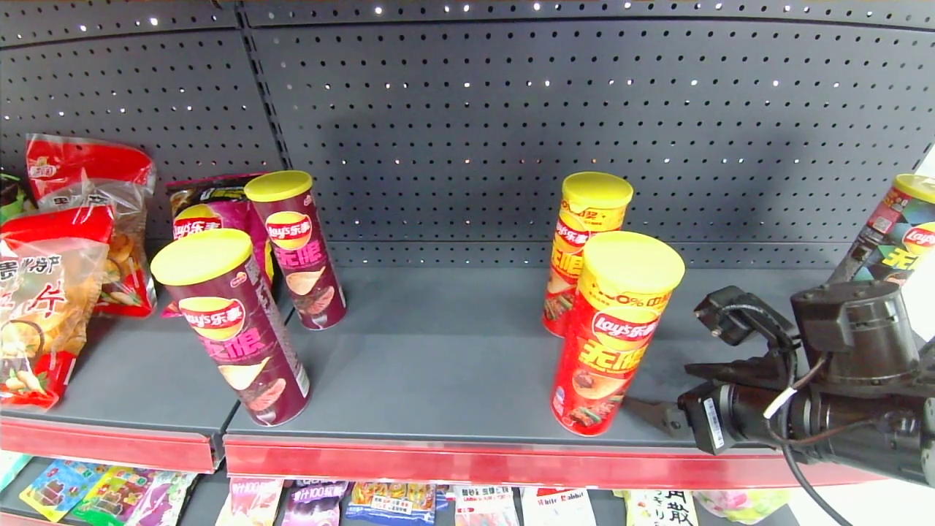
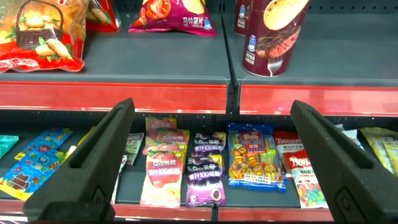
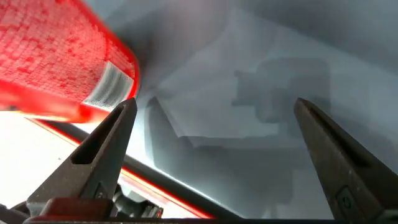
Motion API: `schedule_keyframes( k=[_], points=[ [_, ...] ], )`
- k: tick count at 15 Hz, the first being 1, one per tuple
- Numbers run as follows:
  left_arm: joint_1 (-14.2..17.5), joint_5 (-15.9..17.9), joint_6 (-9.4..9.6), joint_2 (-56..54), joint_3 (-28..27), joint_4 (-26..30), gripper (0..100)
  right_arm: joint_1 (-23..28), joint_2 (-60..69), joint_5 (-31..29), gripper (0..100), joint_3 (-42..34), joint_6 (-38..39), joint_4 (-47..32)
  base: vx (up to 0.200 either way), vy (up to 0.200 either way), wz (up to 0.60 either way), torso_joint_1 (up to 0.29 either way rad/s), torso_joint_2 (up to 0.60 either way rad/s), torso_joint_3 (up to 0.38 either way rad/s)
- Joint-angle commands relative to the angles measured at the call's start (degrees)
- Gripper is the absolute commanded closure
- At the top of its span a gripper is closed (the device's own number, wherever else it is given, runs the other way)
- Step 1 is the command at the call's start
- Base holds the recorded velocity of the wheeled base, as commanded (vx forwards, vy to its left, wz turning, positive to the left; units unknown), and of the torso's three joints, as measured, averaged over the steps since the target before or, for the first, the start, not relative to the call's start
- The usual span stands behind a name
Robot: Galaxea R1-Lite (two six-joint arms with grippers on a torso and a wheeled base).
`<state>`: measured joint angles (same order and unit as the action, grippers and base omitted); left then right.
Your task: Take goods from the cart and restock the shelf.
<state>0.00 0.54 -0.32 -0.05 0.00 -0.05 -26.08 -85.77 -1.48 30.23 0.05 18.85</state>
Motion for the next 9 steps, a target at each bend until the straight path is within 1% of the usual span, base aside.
schedule_keyframes(
  k=[1, 9],
  points=[
    [0.0, 0.0, -0.03, 0.0, 0.0, 0.0, 0, -0.3, -0.8, 0.0, 0, 0.3, 0.0, 0.0, 0.000, 0.000, 0.00, 0.000, 0.00, 0.000],
    [0.0, 0.0, -0.03, 0.0, 0.0, 0.0, 0, -1.6, -2.6, 0.0, 0, 1.3, 0.0, 1.1, 0.000, 0.000, 0.00, 0.000, 0.00, 0.000]
  ],
)
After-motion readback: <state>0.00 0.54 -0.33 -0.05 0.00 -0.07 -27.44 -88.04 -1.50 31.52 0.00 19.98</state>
